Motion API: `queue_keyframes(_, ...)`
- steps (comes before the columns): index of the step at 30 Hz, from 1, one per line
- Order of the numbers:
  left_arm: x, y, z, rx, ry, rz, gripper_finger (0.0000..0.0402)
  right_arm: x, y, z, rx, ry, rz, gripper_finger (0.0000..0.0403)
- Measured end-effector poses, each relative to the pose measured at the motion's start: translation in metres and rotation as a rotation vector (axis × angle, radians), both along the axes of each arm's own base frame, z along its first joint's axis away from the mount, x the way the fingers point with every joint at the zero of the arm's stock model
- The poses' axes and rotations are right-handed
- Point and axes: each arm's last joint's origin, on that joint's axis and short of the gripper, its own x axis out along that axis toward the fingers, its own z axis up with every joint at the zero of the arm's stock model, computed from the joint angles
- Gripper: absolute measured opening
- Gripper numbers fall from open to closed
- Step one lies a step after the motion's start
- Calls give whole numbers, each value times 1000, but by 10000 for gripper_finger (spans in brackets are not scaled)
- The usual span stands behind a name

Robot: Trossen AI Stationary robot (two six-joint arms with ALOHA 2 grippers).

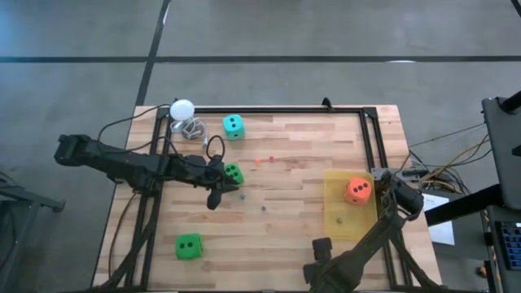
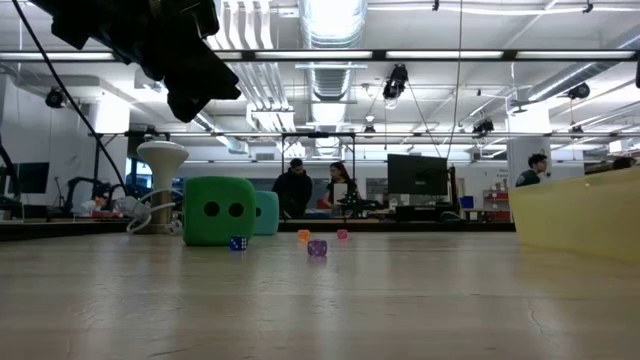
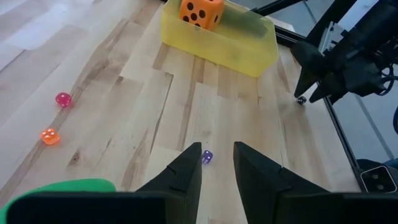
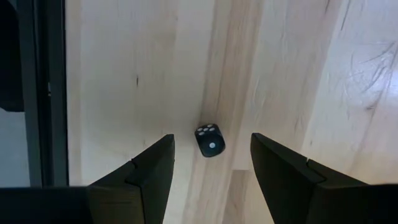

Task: Pick & Place Dice
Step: Put the small black dice into the yellow bin

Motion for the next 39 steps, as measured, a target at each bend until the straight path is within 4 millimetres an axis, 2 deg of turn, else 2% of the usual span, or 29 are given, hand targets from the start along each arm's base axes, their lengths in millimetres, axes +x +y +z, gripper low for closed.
queue_keyframes(13,0,0,0,-1,0,0,99,1,1,-4,-4,-7,10,202)
queue_keyframes(20,0,0,0,0,0,0,99,-1,-1,-10,-5,-6,16,178)
queue_keyframes(27,0,0,0,-1,0,0,99,-1,-1,-12,5,-2,32,140)
queue_keyframes(37,0,0,0,-1,0,0,99,0,0,-12,15,-4,57,44)
queue_keyframes(39,0,0,0,-1,-1,0,98,0,0,-12,14,-5,57,42)
